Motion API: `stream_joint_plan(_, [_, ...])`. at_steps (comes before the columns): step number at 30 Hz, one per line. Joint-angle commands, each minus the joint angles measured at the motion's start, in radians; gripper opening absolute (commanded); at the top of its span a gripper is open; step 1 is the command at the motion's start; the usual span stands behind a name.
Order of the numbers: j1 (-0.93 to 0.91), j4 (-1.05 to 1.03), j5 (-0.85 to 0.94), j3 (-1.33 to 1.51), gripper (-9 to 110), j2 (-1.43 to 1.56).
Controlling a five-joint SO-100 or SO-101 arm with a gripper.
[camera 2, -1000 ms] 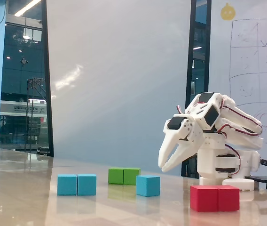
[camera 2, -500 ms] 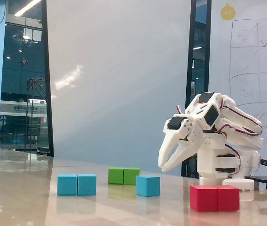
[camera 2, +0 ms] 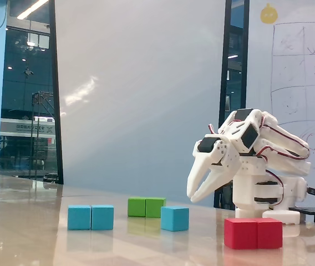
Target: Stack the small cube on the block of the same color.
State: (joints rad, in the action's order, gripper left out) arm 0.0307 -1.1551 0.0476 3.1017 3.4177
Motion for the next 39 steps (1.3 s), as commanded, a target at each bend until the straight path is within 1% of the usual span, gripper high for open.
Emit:
stream_joint_plan(1, [0.009,-0.002,-0.006,-0.021,1,0.025])
stream_joint_plan(7, [0.006,-0.002,-0.006,-0.025,1,0.015])
stream_joint_plan(9, [0.005,-0.002,-0.006,-0.060,1,-0.034])
stream_joint_plan(13, [0.014,0.014,-0.006,-0.215,1,-0.261])
stream_joint_plan(19, [0.005,-0.003,-0.006,-0.549,1,-0.701])
stream_joint_plan(23, [0.005,-0.003,-0.006,-0.750,1,-0.910])
stream_joint_plan(26, [0.005,-0.005,-0.006,-0.850,1,-1.039])
stream_joint_plan(29, [0.008,-0.015,-0.006,-0.874,1,-1.146])
stream_joint_plan(34, [0.011,-0.098,-0.006,-0.882,1,-1.299])
stream_joint_plan(39, [0.005,-0.098,-0.008,-0.890,1,-1.358])
